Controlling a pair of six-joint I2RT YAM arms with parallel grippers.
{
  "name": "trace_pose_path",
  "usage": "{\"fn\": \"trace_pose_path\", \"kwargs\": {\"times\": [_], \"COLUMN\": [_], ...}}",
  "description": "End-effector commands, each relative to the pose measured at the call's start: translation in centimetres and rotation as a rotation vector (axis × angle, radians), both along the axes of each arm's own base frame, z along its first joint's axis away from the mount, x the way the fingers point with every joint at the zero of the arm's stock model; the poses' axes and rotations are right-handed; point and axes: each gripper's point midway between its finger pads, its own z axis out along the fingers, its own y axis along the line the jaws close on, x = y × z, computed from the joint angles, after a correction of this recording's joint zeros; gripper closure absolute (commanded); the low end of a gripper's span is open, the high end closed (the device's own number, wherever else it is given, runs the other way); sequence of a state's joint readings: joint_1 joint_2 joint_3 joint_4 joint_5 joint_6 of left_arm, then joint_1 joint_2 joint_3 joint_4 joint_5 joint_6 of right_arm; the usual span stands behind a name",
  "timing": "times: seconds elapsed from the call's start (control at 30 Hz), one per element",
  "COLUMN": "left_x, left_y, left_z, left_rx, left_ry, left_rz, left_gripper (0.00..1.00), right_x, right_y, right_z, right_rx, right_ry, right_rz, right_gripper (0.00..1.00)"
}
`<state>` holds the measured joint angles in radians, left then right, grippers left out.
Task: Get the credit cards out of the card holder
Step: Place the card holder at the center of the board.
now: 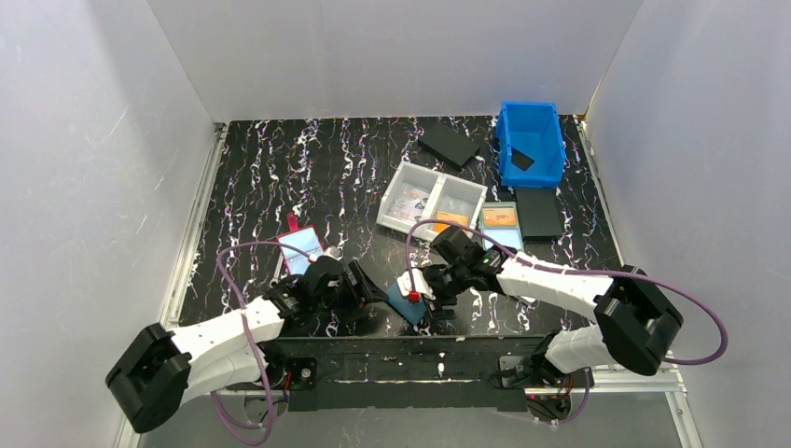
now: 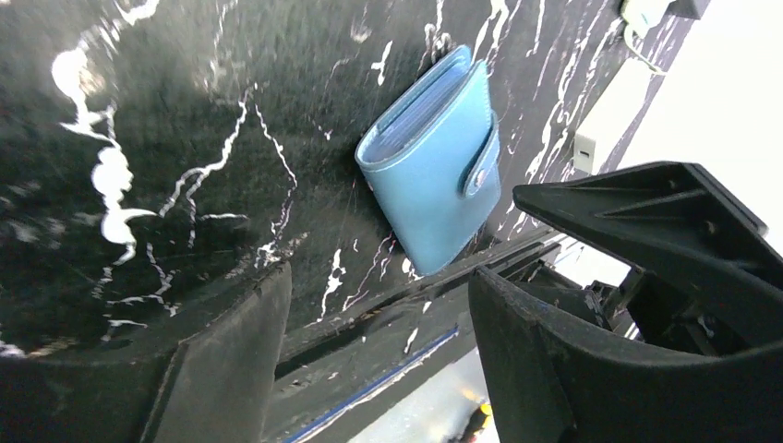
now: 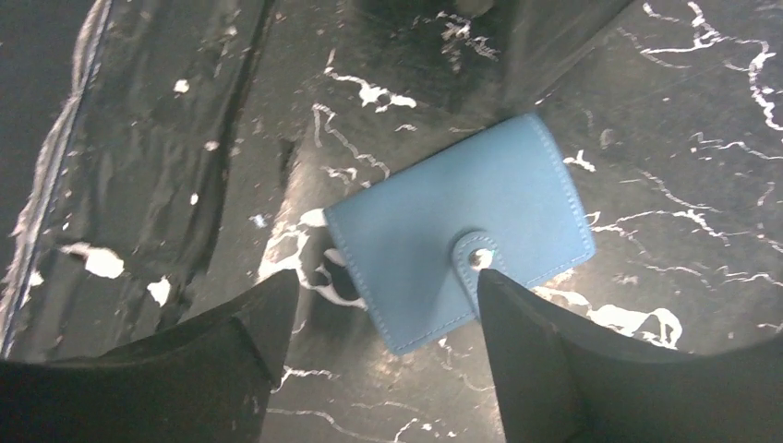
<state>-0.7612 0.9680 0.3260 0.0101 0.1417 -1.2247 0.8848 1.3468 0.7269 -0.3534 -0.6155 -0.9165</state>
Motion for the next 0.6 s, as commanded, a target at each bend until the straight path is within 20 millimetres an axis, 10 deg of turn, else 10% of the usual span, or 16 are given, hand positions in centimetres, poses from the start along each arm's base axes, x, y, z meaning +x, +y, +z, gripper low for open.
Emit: {"fn": "trace_pose_path", "kwargs": {"times": [0.0, 0.57], "left_x": [0.3, 0.2], "left_y": [-1.6, -2.8], "left_z": [-0.5, -4.2], "left_rx": [-0.052, 0.000], "left_ry": [0.100, 0.214], "left_rz": [0.123, 0.185], "left_gripper": [0.31, 0.43], "right_x": [2.0, 3.6], "right_y": [2.9, 2.5], "right_z": [0.9, -2.8], "right_rx": [0.063, -0.045], "right_ry": [-0.101, -0.125], "right_rz": [-0.056, -0.158], "right_gripper": [0.24, 0.40]}}
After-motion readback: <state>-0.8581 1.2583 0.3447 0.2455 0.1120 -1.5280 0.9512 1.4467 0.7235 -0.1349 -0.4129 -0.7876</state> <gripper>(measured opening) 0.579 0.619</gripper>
